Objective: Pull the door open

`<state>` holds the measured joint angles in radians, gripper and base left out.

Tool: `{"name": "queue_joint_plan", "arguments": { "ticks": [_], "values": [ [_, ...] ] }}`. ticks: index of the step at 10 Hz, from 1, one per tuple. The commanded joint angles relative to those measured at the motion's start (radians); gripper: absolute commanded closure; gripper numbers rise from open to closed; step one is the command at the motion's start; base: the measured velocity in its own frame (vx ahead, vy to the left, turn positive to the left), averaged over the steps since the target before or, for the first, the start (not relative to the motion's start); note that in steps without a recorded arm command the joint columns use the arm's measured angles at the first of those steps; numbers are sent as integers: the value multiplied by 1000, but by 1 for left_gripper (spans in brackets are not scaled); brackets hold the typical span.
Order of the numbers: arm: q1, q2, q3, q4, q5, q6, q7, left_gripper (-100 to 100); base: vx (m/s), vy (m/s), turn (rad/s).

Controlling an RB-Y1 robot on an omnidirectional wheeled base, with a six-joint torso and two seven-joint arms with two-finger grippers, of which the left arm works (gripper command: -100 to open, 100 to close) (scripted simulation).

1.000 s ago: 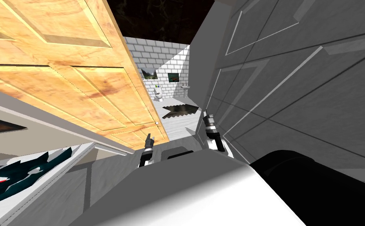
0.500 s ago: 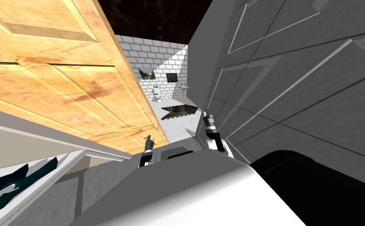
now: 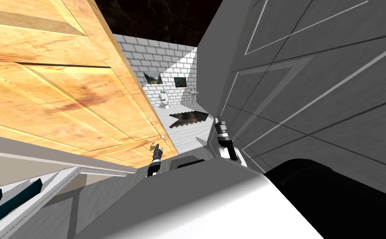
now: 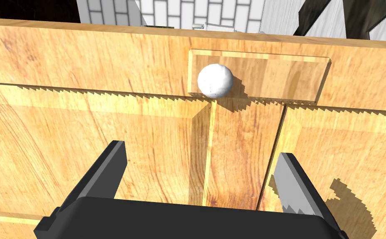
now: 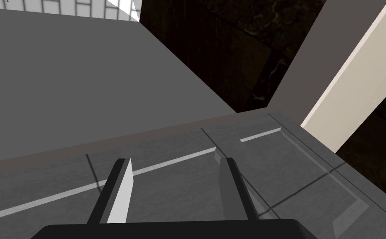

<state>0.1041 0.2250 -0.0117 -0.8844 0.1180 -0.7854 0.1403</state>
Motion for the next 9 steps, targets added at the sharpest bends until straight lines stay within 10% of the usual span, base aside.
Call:
{"name": "queue_joint_plan", "arguments": {
  "ticks": [1, 8, 9],
  "values": [
    [0, 9, 8, 18, 5, -14, 8, -100, 187, 6, -96],
    [-9, 54, 51, 110, 30, -72, 46, -100, 181, -11, -98],
    [-9, 54, 51, 110, 30, -72, 46, 100, -24, -10, 12]
  ]
}}
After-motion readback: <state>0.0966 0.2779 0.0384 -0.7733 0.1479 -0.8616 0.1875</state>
